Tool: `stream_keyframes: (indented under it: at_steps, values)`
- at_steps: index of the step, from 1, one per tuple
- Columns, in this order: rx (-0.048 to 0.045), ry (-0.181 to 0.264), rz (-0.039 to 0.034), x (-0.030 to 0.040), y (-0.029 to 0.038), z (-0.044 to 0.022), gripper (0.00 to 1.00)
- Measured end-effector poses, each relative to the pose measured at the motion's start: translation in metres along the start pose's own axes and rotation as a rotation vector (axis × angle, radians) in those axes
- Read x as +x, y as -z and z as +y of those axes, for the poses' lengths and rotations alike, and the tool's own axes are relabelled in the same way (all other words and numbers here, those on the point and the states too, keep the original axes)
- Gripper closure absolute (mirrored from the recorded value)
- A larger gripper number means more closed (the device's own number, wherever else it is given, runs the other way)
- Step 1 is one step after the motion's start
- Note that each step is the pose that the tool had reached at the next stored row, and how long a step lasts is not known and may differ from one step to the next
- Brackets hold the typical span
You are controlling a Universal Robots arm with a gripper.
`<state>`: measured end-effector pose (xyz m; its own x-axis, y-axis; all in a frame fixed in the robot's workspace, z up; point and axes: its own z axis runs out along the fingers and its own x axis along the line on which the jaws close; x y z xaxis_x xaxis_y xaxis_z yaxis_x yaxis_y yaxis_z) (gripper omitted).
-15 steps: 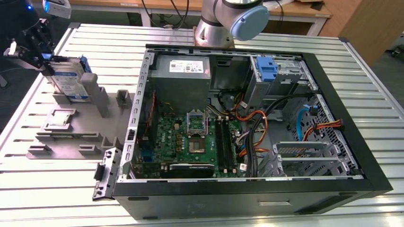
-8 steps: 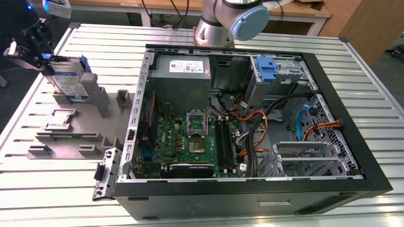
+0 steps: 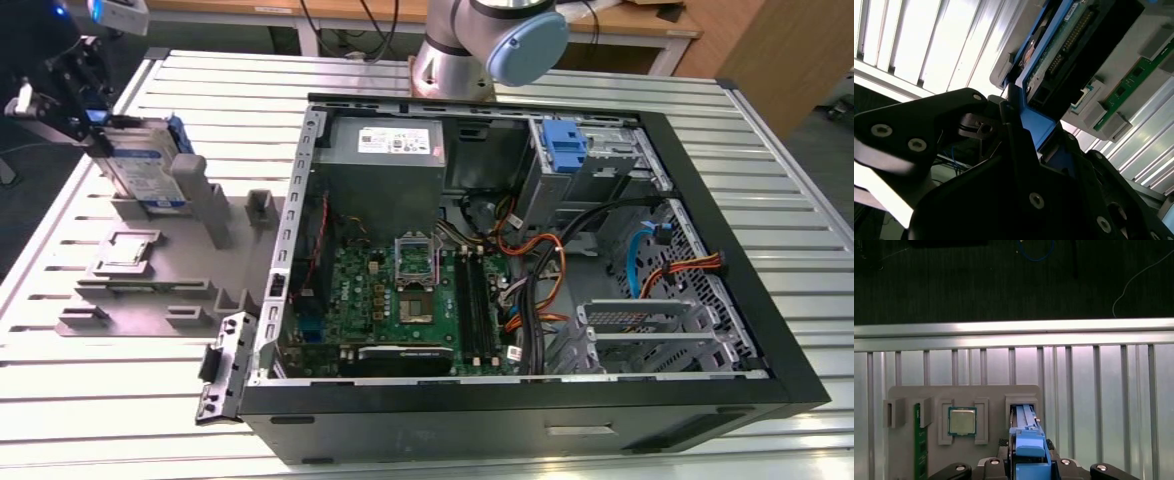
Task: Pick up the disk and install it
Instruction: 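Pick up the disk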
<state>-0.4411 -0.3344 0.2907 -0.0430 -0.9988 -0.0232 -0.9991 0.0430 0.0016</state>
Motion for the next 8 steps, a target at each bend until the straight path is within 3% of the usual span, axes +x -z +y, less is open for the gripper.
stream_keyframes:
  at_steps: [8]
  values:
    - [0.0001, 0.0, 0.0, -0.0001, 0.005, 0.0, 0.63]
